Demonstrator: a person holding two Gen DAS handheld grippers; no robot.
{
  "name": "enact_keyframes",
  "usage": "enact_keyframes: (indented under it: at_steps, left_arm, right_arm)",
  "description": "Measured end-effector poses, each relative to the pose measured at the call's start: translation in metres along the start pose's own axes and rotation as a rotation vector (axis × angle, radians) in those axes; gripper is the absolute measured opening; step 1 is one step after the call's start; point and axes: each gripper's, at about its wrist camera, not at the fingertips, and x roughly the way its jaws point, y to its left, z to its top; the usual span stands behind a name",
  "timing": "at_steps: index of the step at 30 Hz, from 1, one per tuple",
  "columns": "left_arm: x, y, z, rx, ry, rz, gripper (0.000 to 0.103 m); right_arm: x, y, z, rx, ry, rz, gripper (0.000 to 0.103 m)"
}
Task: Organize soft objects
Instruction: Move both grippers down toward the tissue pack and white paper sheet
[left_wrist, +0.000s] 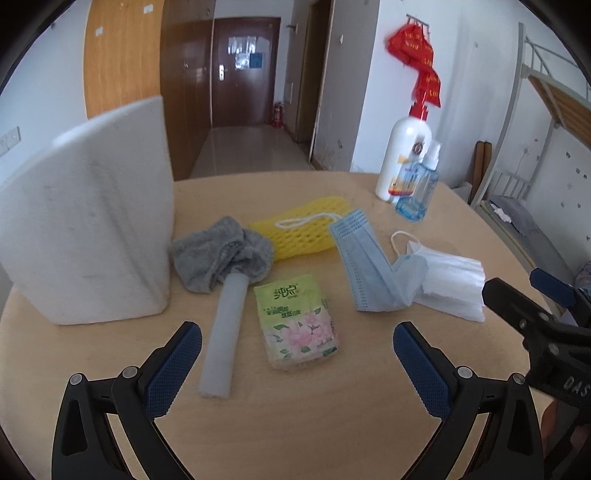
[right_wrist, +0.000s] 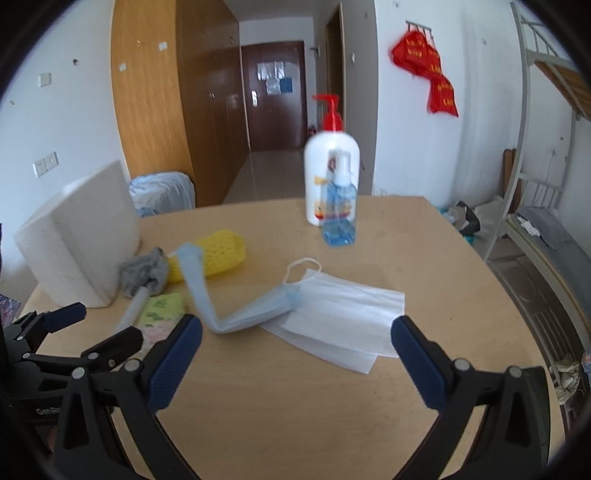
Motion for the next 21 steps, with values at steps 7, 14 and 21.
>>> enact_keyframes:
  at_steps: [7,14,21]
  left_arm:
    - [0.027,0.005,0.003,-0.033,0.076,-0.032,0.103]
    - [0.049,0.008,0.005,-0.042,0.144,-0.005,0.101]
    - [0.058,0.004,0.007,-0.018,0.144,0.026,0.101]
  right_arm:
    - [0.030,-0.020,0.005,0.022,0.076,-0.022,0.103]
    - [0.052,-0.028,0.002,0.016,0.136,-0.029,0.103]
    - [0.066,-0.035,0.001,0.034,0.179,-0.033,0.103]
